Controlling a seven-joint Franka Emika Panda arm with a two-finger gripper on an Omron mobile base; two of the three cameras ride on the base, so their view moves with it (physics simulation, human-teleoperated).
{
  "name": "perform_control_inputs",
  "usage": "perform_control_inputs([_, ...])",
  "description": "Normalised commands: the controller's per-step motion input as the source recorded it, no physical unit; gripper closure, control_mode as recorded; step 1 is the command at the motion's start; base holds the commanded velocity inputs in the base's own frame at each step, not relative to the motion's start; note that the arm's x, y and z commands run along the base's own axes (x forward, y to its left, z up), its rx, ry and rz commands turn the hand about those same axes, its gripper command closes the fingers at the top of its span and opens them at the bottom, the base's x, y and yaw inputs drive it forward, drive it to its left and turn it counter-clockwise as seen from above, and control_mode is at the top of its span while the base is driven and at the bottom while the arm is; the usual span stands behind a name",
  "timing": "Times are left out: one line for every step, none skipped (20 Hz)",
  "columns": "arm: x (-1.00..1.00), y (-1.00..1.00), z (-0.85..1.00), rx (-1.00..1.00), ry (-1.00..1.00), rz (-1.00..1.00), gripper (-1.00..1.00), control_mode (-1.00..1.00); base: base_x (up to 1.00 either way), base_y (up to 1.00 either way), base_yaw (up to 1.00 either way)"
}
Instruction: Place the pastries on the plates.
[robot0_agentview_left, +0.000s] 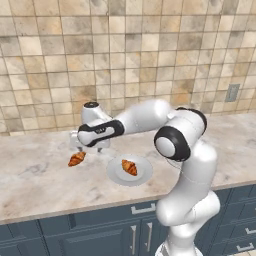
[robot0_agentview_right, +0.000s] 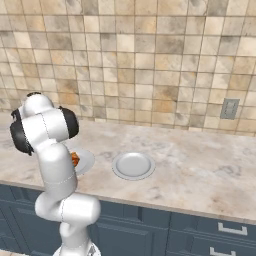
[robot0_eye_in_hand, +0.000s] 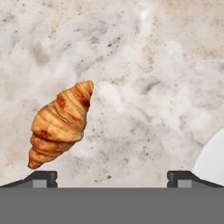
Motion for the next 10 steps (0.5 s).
perform_control_inputs([0.16, 0.28, 0.0, 0.0, 0.03, 0.0, -1.0, -1.0, 0.0, 0.0, 0.0])
perform_control_inputs([0.14, 0.27, 0.0, 0.0, 0.07, 0.0, -1.0, -1.0, 0.0, 0.0, 0.0])
perform_control_inputs([0.08, 0.26, -0.02, 0.0, 0.07, 0.0, -1.0, -1.0, 0.0, 0.0, 0.0])
perform_control_inputs([0.06, 0.29, -0.04, 0.0, 0.05, 0.0, -1.0, -1.0, 0.0, 0.0, 0.0])
perform_control_inputs([0.09, 0.32, -0.06, 0.0, 0.03, 0.0, -1.0, -1.0, 0.0, 0.0, 0.0])
perform_control_inputs([0.07, 0.38, -0.06, 0.0, 0.01, 0.0, -1.0, -1.0, 0.0, 0.0, 0.0])
perform_control_inputs([0.11, 0.44, -0.07, 0.0, 0.01, 0.0, -1.0, -1.0, 0.0, 0.0, 0.0])
perform_control_inputs([0.14, 0.49, -0.09, 0.0, 0.02, 0.0, -1.0, -1.0, 0.0, 0.0, 0.0])
perform_control_inputs([0.16, 0.49, -0.14, 0.0, 0.0, 0.0, -1.0, -1.0, 0.0, 0.0, 0.0])
perform_control_inputs([0.19, 0.47, -0.12, 0.0, 0.01, 0.0, -1.0, -1.0, 0.0, 0.0, 0.0])
